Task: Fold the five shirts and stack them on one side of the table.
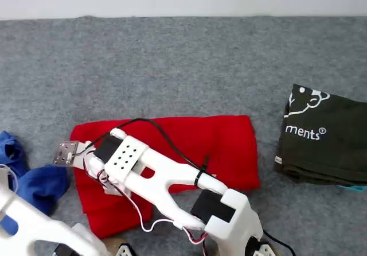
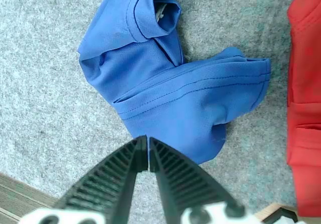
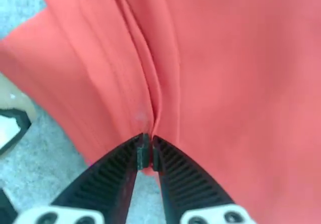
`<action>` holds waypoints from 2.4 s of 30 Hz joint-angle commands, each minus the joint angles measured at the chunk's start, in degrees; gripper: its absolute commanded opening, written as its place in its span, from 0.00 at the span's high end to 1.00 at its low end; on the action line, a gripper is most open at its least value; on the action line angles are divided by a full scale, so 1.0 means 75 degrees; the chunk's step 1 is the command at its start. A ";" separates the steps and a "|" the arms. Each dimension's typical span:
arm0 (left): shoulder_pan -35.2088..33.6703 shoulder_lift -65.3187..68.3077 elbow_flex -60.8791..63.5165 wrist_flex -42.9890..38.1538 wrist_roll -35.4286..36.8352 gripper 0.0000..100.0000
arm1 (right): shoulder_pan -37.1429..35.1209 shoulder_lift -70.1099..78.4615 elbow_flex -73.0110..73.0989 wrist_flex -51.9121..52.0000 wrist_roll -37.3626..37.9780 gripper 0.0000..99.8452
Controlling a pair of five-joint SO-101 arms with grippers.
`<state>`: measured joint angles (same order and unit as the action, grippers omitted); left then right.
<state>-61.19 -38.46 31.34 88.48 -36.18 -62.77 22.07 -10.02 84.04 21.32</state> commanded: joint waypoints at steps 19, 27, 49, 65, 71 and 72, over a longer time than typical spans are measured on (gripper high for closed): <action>0.0012 -0.0234 -0.0111 0.0082 0.0000 0.99 | -0.0463 0.0920 -0.1020 0.0615 0.0094 0.88; 0.0023 -0.0234 -0.0111 0.0082 0.0000 0.99 | 0.0135 0.1014 -0.1559 0.0533 0.0141 0.99; 0.0035 -0.0234 -0.0111 0.0035 0.0000 0.99 | 0.1893 0.1729 -0.3048 0.1295 -0.0105 0.85; 0.0035 -0.0234 -0.0111 0.0035 -0.0012 0.99 | 0.0615 0.1811 -0.4489 0.1459 -0.0141 0.85; 0.0035 -0.0234 -0.0123 0.0059 -0.0012 0.99 | 0.0264 0.2608 -0.4501 0.0568 -0.0141 0.95; 0.0035 -0.0234 -0.0123 0.0070 -0.0012 0.99 | 0.0275 0.2807 -0.4513 0.0346 -0.0141 0.97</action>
<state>-61.19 -38.46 31.34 88.48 -36.18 -60.22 41.85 -41.23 90.29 20.88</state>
